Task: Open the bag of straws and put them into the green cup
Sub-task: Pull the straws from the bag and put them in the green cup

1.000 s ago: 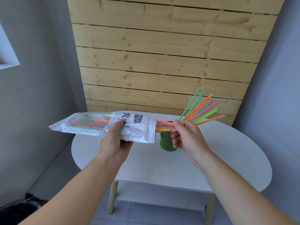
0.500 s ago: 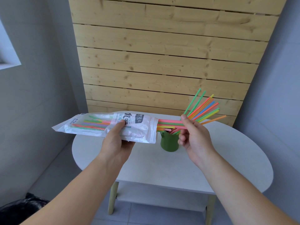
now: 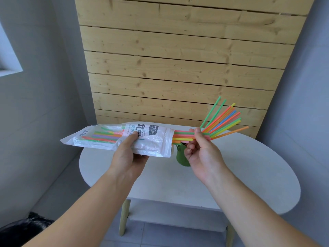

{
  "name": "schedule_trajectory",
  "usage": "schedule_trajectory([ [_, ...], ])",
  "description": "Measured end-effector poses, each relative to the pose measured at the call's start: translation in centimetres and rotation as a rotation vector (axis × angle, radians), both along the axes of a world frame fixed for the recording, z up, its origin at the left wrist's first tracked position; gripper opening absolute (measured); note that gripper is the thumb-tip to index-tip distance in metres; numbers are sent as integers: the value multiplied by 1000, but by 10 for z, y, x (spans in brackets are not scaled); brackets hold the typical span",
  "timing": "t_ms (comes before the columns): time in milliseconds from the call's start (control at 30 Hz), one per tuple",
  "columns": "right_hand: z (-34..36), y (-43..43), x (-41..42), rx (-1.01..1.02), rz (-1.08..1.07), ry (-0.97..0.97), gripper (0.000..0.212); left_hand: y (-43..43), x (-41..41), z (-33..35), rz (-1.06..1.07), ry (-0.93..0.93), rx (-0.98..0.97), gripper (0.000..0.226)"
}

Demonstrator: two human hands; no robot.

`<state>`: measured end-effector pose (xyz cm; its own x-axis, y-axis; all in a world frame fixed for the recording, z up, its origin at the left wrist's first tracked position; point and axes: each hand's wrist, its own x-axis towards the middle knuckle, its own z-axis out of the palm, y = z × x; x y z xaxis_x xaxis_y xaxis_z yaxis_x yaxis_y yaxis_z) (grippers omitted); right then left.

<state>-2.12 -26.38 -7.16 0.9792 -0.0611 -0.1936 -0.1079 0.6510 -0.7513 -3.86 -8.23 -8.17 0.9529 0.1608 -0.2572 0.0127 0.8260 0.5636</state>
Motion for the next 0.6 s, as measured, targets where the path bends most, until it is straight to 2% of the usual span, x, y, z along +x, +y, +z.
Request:
schedule_trajectory([
  [233, 2, 2, 3, -185, -152, -85, 15, -5, -1, 0, -3, 12, -10, 8],
  [467, 18, -3, 2, 11, -146, -71, 15, -4, 0, 0, 25, 21, -18, 9],
  [600, 18, -2, 1, -7, -154, -88, 17, -6, 0, 0, 24, 27, -34, 8],
])
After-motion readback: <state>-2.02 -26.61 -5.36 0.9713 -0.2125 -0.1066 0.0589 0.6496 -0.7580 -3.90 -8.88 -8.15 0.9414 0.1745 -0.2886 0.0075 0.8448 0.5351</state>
